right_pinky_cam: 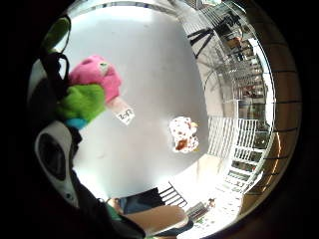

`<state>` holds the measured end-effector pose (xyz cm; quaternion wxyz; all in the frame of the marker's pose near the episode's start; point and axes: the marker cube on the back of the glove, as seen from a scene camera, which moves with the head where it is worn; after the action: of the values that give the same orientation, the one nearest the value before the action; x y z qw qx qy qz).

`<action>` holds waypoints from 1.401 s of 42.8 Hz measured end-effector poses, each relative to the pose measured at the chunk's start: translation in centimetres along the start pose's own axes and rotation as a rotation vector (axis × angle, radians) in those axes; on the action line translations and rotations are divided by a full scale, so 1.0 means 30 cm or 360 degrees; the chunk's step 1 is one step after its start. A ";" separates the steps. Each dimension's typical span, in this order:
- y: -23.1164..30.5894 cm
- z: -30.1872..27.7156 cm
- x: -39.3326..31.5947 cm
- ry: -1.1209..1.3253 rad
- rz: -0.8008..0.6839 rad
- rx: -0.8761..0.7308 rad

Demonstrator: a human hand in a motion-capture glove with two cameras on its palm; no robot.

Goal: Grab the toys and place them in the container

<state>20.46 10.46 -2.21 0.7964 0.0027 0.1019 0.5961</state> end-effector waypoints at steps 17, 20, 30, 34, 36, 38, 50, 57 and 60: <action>0.179 -0.360 -0.572 -0.0056 -0.0336 0.0138; 0.212 -0.375 -0.660 -0.0079 -0.0407 0.0147; 0.298 -0.386 -0.862 -0.0097 -0.0565 0.0150; 0.273 -0.355 -0.900 -0.0104 -0.0709 0.0153; 0.255 -0.323 -0.948 -0.0123 -0.0856 0.0151; 0.264 -0.298 -1.009 -0.0169 -0.0947 0.0134; 0.326 -0.179 -1.184 -0.0015 -0.1025 0.0119; 0.266 -0.134 -1.141 0.0109 -0.0797 0.0104; 0.303 -0.113 -1.178 0.0063 -0.0978 0.0006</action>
<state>1.78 -20.87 1.23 0.9372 -0.0383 0.1146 0.3271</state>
